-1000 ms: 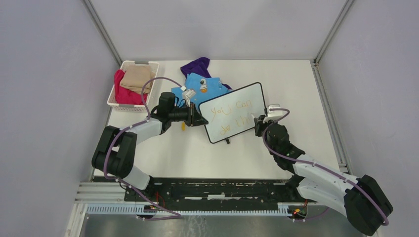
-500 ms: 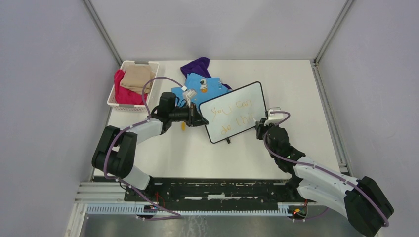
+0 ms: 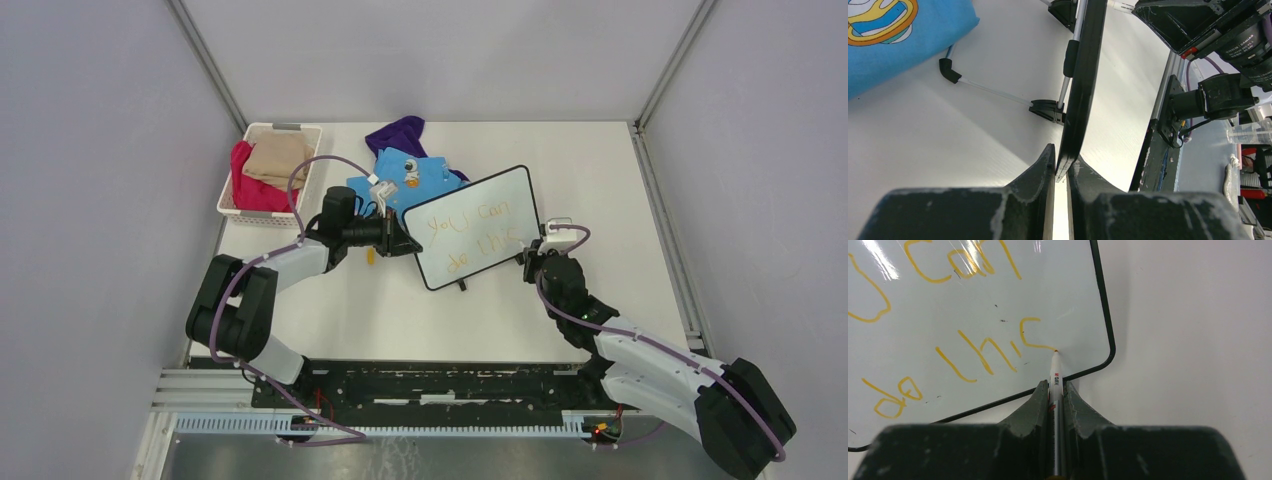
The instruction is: Write a sentence on the whiteboard
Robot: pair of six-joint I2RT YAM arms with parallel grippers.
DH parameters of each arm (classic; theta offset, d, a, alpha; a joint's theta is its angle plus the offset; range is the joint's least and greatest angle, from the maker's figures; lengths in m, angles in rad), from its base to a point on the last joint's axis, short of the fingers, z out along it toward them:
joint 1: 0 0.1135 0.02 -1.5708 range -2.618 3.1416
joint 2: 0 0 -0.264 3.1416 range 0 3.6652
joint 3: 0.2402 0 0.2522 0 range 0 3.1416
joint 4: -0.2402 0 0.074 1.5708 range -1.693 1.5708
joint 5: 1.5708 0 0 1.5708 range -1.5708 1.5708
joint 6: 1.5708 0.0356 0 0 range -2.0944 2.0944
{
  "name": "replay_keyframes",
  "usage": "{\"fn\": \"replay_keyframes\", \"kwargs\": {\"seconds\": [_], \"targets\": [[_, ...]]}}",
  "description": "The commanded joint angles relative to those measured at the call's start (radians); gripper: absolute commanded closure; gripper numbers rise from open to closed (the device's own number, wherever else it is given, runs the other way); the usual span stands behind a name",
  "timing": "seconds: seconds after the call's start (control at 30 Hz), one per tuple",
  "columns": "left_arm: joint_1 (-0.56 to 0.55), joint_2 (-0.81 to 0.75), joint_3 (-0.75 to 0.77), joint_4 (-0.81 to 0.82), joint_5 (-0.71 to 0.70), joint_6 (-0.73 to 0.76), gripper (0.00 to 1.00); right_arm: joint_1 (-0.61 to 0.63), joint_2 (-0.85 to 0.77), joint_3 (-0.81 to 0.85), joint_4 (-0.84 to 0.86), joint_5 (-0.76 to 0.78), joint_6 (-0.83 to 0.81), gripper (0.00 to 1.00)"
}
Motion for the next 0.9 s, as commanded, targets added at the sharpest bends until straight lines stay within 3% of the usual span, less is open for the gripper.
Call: {"fn": "replay_keyframes", "kwargs": {"seconds": [0.0,0.53,0.87], "targets": [[-0.006,0.036,-0.004,-0.097,-0.06,0.033,0.98,-0.002,0.005,-0.005,0.014,-0.04,0.003,1.0],[-0.015,0.034,0.0,-0.107,-0.07,0.038,0.98,-0.002,0.005,0.0,0.054,-0.183,0.017,1.0],[-0.015,0.03,0.002,-0.111,-0.077,0.044,0.98,-0.003,-0.223,0.001,0.022,-0.144,-0.008,1.0]]}}
